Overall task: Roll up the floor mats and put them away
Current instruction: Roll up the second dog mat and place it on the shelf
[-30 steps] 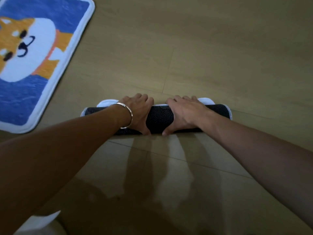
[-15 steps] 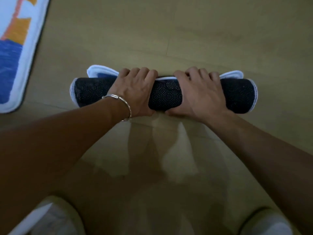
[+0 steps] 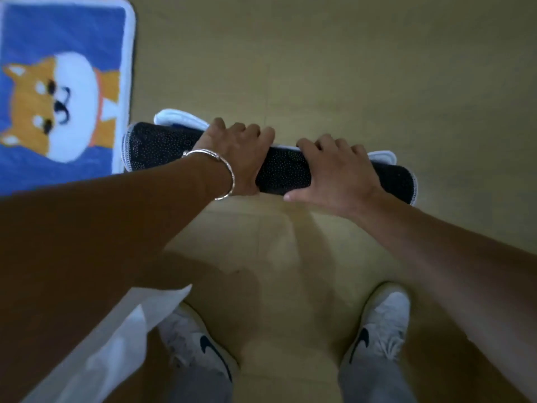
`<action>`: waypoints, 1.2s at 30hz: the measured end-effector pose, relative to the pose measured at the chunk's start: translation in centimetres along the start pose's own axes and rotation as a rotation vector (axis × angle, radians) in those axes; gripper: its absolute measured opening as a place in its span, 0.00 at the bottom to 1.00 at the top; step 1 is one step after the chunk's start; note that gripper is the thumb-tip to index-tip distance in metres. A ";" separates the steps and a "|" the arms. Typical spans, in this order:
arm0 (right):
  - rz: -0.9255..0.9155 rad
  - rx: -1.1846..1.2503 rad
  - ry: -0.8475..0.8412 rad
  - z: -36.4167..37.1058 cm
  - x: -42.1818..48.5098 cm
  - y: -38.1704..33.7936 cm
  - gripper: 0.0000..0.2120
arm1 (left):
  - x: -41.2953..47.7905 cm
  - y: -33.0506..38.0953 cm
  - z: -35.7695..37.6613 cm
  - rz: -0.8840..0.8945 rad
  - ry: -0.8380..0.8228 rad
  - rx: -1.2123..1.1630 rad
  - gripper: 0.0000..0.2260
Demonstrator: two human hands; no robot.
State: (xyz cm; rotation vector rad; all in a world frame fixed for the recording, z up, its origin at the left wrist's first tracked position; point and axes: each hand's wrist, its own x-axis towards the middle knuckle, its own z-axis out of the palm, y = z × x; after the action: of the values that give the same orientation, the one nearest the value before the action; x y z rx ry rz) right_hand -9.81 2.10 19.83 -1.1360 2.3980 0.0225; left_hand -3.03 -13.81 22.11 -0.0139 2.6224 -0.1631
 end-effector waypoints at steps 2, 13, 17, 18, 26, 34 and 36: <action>0.004 -0.011 0.069 -8.2 -0.4 0.6 0.38 | -0.6 -2.1 -8.3 -0.007 0.058 0.019 0.29; -0.005 -0.134 0.549 -63.1 -13.3 1.6 0.40 | -13.4 -11.7 -62.8 -0.096 0.500 0.265 0.36; -0.002 -0.185 0.714 -78.8 -23.3 -0.2 0.42 | -22.5 -11.0 -79.3 -0.076 0.638 0.339 0.38; 0.004 -0.205 0.749 -81.8 -25.8 -0.8 0.42 | -24.7 -10.5 -82.5 -0.067 0.664 0.356 0.39; 0.057 -0.495 0.989 -94.2 -40.8 -3.6 0.38 | -36.1 -4.6 -96.0 -0.060 0.848 0.297 0.41; -0.019 -0.539 1.127 -93.8 -44.5 -2.2 0.36 | -38.3 0.4 -97.5 -0.179 0.895 0.279 0.31; -0.029 -0.507 1.171 -94.1 -44.9 -1.5 0.38 | -38.3 1.1 -97.8 -0.213 0.928 0.260 0.30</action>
State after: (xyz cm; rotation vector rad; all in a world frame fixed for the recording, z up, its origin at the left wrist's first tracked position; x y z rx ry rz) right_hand -23.84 13.38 122.57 -1.7323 3.5253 -0.0691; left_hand -17.71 -0.08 125.24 -0.1630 3.4873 -0.7356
